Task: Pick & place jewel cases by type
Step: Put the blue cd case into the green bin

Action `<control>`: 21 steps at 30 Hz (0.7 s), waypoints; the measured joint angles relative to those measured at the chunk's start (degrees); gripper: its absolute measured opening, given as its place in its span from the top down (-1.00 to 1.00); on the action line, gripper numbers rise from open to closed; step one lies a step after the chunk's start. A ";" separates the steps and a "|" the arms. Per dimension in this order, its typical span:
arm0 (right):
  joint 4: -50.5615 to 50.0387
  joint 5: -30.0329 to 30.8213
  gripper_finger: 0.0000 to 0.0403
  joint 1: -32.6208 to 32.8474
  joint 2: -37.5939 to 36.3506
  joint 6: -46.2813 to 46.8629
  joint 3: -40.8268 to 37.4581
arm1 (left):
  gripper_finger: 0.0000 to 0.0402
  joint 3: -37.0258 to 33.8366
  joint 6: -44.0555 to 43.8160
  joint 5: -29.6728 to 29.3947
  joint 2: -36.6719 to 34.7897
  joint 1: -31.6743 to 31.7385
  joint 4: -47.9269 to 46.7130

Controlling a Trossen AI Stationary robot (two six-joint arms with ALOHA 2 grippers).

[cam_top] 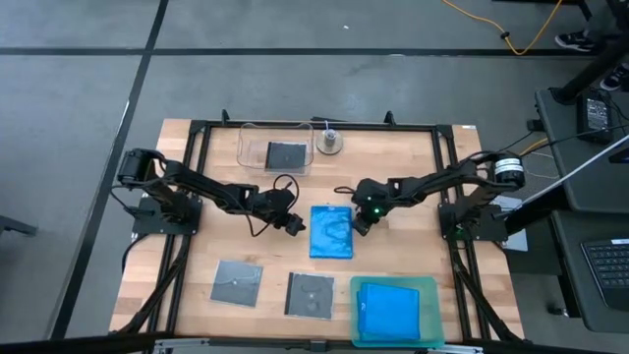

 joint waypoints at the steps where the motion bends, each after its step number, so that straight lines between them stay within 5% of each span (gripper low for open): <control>1: 0.16 -0.16 0.98 -0.08 0.74 -0.07 0.52 | 0.28 0.00 -0.38 0.02 0.34 0.00 -0.13; 13: -3.65 -0.76 0.98 -0.16 4.26 -5.94 7.31 | 0.27 0.00 -8.11 -0.89 7.73 -1.55 8.12; 21: -6.38 -0.90 0.98 -0.16 4.19 -9.06 7.51 | 0.07 0.09 -12.49 -2.07 11.10 -4.35 13.42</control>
